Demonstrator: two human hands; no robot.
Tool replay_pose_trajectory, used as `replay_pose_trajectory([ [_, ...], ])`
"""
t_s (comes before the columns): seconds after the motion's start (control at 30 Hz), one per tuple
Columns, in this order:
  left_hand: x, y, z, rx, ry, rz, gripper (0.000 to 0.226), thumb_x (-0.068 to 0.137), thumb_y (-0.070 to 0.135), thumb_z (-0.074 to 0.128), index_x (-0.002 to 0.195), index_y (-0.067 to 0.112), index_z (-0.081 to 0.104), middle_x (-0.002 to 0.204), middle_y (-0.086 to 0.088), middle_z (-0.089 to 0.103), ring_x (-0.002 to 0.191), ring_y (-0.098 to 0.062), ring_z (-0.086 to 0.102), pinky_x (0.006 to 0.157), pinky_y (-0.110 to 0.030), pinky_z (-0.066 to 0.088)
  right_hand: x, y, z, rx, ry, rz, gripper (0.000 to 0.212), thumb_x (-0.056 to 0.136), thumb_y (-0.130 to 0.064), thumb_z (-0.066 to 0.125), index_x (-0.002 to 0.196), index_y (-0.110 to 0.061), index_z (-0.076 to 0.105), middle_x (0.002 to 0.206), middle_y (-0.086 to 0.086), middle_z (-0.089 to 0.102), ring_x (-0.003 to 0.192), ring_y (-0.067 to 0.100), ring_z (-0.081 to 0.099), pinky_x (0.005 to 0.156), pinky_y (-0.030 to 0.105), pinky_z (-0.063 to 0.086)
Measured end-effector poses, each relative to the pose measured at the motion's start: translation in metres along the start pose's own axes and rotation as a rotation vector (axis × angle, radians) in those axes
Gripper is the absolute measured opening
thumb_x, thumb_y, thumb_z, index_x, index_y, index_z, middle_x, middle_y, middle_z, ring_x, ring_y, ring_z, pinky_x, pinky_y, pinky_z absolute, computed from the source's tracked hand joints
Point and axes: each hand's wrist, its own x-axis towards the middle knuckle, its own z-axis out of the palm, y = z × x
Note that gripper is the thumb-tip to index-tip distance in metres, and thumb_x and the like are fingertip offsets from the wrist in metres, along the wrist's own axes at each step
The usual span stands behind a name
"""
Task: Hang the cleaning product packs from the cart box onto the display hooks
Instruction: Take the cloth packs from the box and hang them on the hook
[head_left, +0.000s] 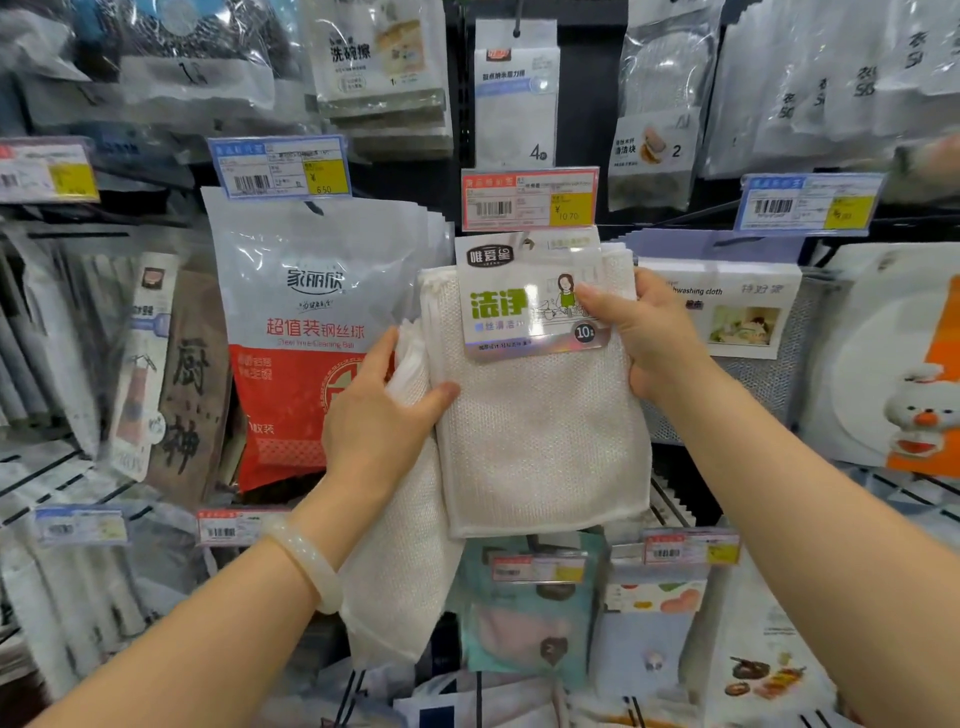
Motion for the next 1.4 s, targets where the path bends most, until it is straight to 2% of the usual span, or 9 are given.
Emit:
replay_pose_trajectory([
  [0.17, 0.003, -0.001, 0.001, 0.002, 0.01, 0.009, 0.078, 0.076, 0.045, 0.073, 0.144, 0.031, 0.038, 0.133, 0.004, 0.057, 0.119, -0.02, 0.053, 0.098, -0.037, 0.044, 0.001, 0.004, -0.002, 0.018, 0.048, 0.012, 0.027, 0.085, -0.004, 0.064, 0.111, -0.008, 0.057, 0.102, 0.009, 0.069, 0.077, 0.015, 0.073, 0.062, 0.028, 0.059],
  [0.27, 0.005, 0.0, 0.004, -0.008, 0.016, 0.013, 0.078, 0.076, 0.044, 0.073, 0.144, 0.03, 0.038, 0.133, 0.004, 0.056, 0.119, -0.019, 0.052, 0.095, -0.033, 0.041, 0.0, 0.005, -0.004, 0.057, 0.063, 0.021, 0.032, 0.086, -0.001, 0.062, 0.118, -0.003, 0.055, 0.099, 0.01, 0.069, 0.07, 0.012, 0.073, 0.056, 0.023, 0.057],
  [0.5, 0.001, 0.0, 0.007, -0.051, -0.009, 0.025, 0.069, 0.076, 0.04, 0.074, 0.138, 0.031, 0.046, 0.118, 0.01, 0.059, 0.105, -0.01, 0.051, 0.089, -0.03, 0.043, -0.002, 0.006, -0.011, 0.12, 0.074, 0.105, 0.031, 0.085, 0.0, 0.063, 0.115, -0.003, 0.054, 0.098, 0.014, 0.069, 0.069, 0.02, 0.072, 0.059, 0.033, 0.061],
  [0.63, -0.004, -0.003, 0.008, -0.1, 0.022, 0.018, 0.069, 0.074, 0.036, 0.077, 0.137, 0.029, 0.049, 0.119, 0.009, 0.06, 0.109, -0.013, 0.054, 0.094, -0.033, 0.044, -0.004, 0.005, -0.011, 0.064, 0.001, -0.025, 0.032, 0.084, 0.0, 0.063, 0.115, -0.005, 0.055, 0.104, 0.014, 0.069, 0.084, 0.026, 0.072, 0.069, 0.038, 0.061],
  [0.73, -0.003, 0.0, 0.007, -0.126, 0.056, 0.031, 0.069, 0.073, 0.036, 0.078, 0.136, 0.028, 0.05, 0.12, 0.009, 0.061, 0.111, -0.013, 0.056, 0.096, -0.034, 0.045, -0.003, -0.002, -0.008, 0.076, 0.005, -0.077, 0.023, 0.084, 0.0, 0.063, 0.103, -0.011, 0.057, 0.099, 0.011, 0.07, 0.082, 0.025, 0.072, 0.069, 0.038, 0.06],
  [0.93, 0.009, 0.009, 0.004, -0.099, 0.041, 0.039, 0.073, 0.074, 0.043, 0.076, 0.139, 0.028, 0.047, 0.125, 0.008, 0.061, 0.113, -0.015, 0.056, 0.098, -0.039, 0.046, 0.004, -0.004, -0.01, 0.067, 0.065, 0.025, 0.034, 0.085, -0.003, 0.063, 0.118, -0.003, 0.055, 0.108, 0.017, 0.068, 0.091, 0.03, 0.07, 0.075, 0.044, 0.059],
  [1.1, 0.004, 0.001, 0.011, -0.109, -0.025, -0.006, 0.065, 0.076, 0.037, 0.075, 0.136, 0.027, 0.05, 0.112, 0.011, 0.062, 0.098, -0.012, 0.056, 0.079, -0.028, 0.042, 0.004, 0.002, -0.01, 0.004, 0.035, 0.055, 0.02, 0.086, -0.002, 0.063, 0.105, -0.007, 0.058, 0.094, 0.011, 0.07, 0.071, 0.02, 0.073, 0.057, 0.032, 0.059],
  [1.27, -0.001, -0.005, 0.016, -0.123, -0.033, -0.016, 0.065, 0.077, 0.036, 0.075, 0.136, 0.027, 0.05, 0.108, 0.014, 0.059, 0.098, -0.01, 0.055, 0.081, -0.028, 0.042, 0.002, 0.018, -0.014, 0.006, 0.061, 0.049, 0.026, 0.084, -0.002, 0.065, 0.108, -0.01, 0.055, 0.101, 0.01, 0.069, 0.082, 0.022, 0.072, 0.064, 0.033, 0.06],
  [1.4, 0.002, -0.005, 0.013, -0.13, 0.034, 0.021, 0.064, 0.076, 0.034, 0.075, 0.135, 0.025, 0.052, 0.116, 0.008, 0.063, 0.105, -0.015, 0.058, 0.089, -0.033, 0.047, 0.003, 0.014, -0.01, 0.003, 0.017, -0.099, 0.023, 0.084, -0.003, 0.064, 0.103, -0.012, 0.056, 0.101, 0.009, 0.069, 0.086, 0.022, 0.072, 0.069, 0.033, 0.06],
])
